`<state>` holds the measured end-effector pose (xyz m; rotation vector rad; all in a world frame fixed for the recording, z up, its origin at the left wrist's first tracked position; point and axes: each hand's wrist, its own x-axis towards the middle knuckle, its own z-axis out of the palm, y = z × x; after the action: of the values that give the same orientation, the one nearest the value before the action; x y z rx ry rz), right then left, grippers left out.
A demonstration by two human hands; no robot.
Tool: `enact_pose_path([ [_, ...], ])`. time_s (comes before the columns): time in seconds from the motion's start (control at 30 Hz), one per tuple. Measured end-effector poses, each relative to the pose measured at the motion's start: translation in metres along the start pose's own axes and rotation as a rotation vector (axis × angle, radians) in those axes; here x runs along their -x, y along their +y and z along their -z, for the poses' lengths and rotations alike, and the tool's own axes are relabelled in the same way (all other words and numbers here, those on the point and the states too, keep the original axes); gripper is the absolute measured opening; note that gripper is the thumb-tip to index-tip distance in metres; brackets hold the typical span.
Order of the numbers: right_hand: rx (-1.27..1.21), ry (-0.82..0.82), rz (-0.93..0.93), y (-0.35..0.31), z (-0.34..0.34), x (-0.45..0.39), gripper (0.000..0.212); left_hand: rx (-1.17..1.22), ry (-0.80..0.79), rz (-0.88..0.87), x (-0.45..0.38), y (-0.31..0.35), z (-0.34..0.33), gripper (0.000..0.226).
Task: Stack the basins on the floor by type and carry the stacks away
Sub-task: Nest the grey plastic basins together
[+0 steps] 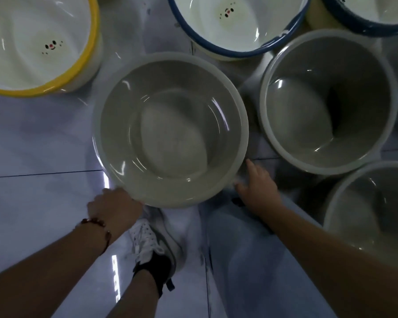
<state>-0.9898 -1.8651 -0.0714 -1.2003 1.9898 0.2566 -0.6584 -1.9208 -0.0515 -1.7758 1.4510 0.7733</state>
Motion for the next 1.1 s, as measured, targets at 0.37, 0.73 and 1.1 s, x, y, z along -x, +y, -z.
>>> enact_pose_path([
  [0.37,0.093,-0.152,-0.005,0.055,-0.065,0.124,0.075,-0.348,0.267,-0.561,0.083,0.110,-0.039,0.082],
  [0.73,0.321,0.180,0.093,0.119,0.134,0.037,0.079,-0.456,0.293,-0.670,0.128,0.220,0.056,0.088],
  [1.1,0.322,0.186,0.082,0.168,0.109,-0.018,0.079,-0.435,0.242,-0.722,0.123,0.303,0.091,0.094],
])
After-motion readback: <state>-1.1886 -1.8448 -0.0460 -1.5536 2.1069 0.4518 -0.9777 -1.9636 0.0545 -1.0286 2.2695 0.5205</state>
